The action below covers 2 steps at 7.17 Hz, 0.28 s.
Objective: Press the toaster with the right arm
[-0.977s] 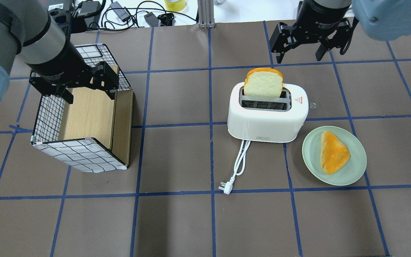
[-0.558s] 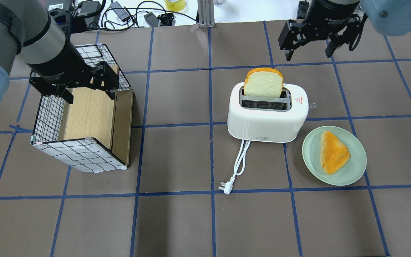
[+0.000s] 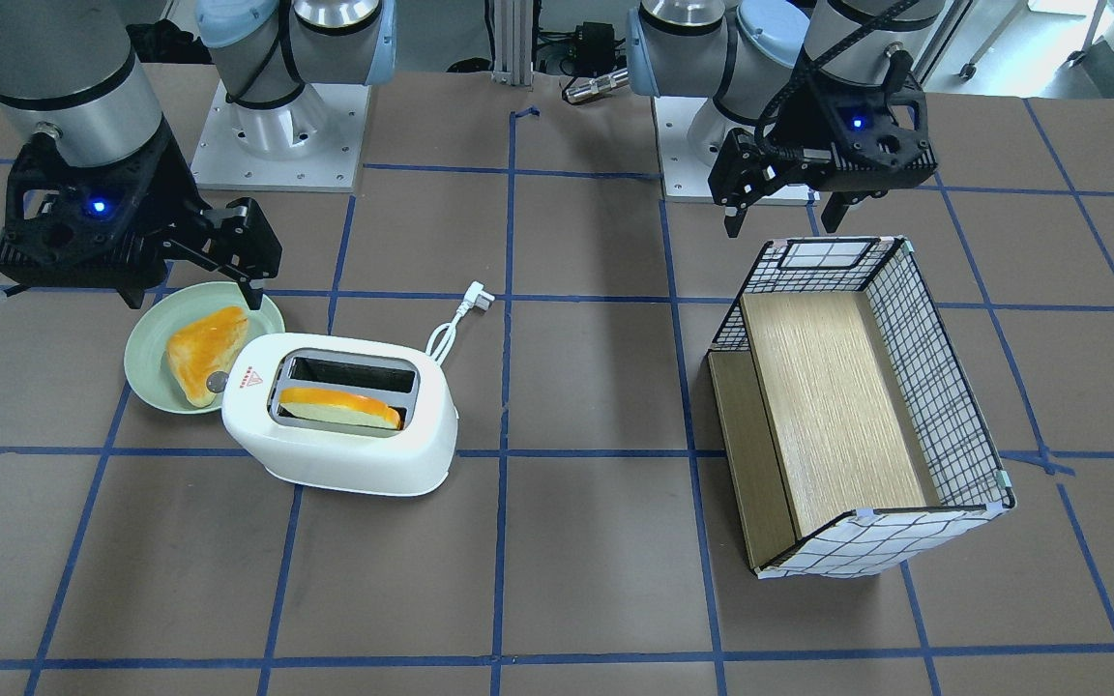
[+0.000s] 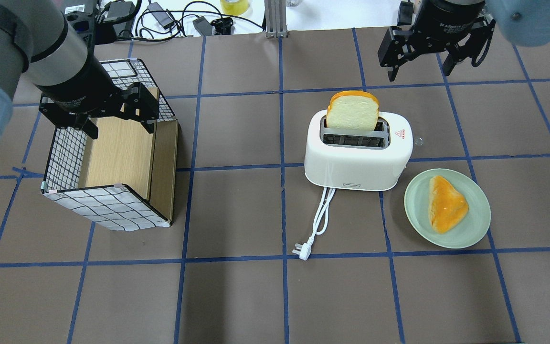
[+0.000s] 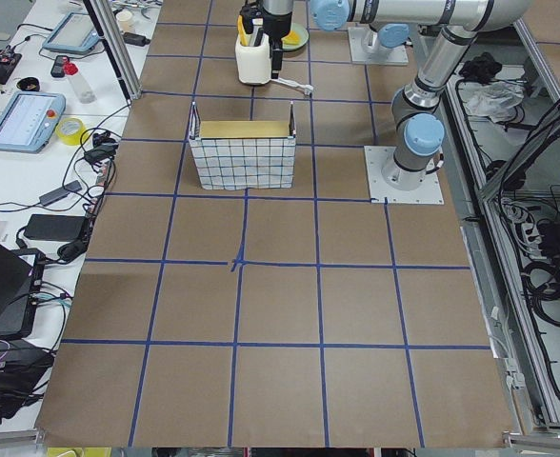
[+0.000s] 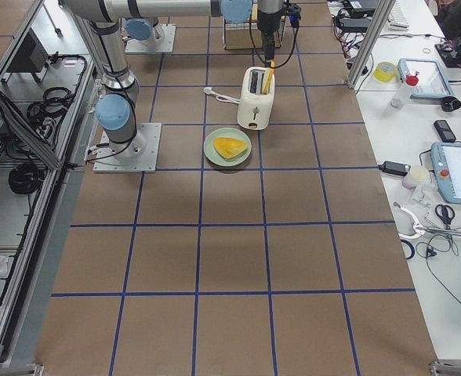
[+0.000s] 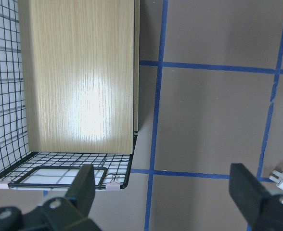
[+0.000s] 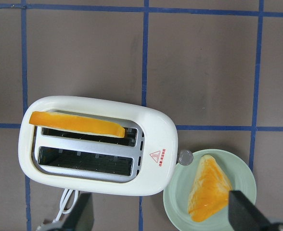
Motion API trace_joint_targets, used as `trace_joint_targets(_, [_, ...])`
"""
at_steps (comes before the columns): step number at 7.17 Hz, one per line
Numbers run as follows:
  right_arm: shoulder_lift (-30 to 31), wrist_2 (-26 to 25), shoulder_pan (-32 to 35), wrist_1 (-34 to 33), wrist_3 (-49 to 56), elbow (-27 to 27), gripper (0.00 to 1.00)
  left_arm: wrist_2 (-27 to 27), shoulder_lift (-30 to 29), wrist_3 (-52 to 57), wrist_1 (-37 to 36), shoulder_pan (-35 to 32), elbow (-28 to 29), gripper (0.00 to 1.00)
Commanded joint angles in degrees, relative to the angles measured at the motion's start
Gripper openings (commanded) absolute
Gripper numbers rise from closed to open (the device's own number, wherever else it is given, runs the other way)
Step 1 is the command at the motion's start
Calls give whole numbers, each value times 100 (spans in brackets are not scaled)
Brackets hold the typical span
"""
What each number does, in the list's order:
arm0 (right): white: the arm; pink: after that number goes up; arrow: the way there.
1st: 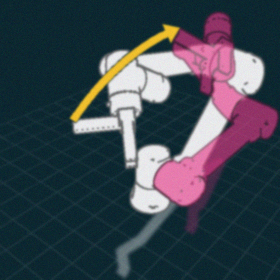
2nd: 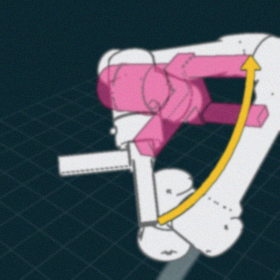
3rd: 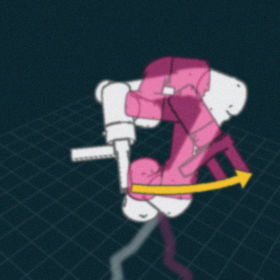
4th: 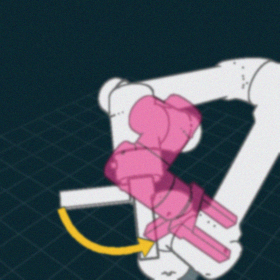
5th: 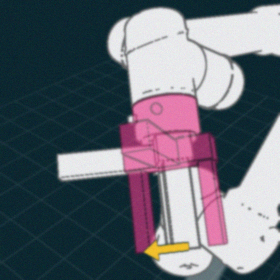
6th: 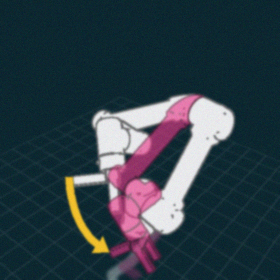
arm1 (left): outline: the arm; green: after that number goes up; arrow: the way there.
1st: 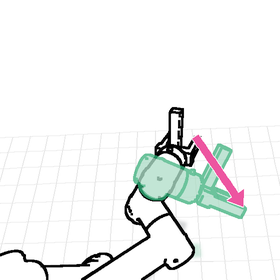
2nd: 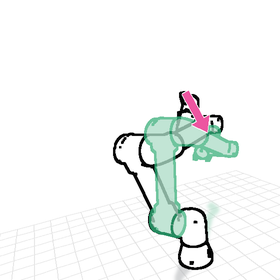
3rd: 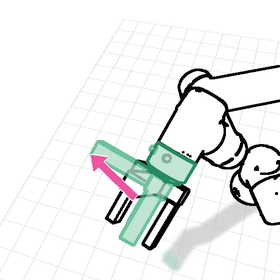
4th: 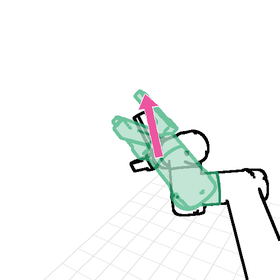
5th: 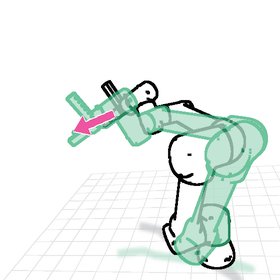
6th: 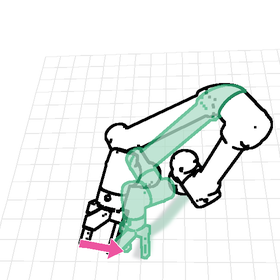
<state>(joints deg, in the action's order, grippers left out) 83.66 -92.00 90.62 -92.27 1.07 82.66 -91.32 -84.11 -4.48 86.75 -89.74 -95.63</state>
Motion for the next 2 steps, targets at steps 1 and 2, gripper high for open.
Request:
trace_joint_targets(1, [1, 7, 0, 7, -10, 13, 100, 0, 0, 0, 0, 0, 0, 100])
trace_joint_targets(2, [1, 16, 0, 7, -19, 5, 100, 9, 0, 0, 0, 0, 0, 100])
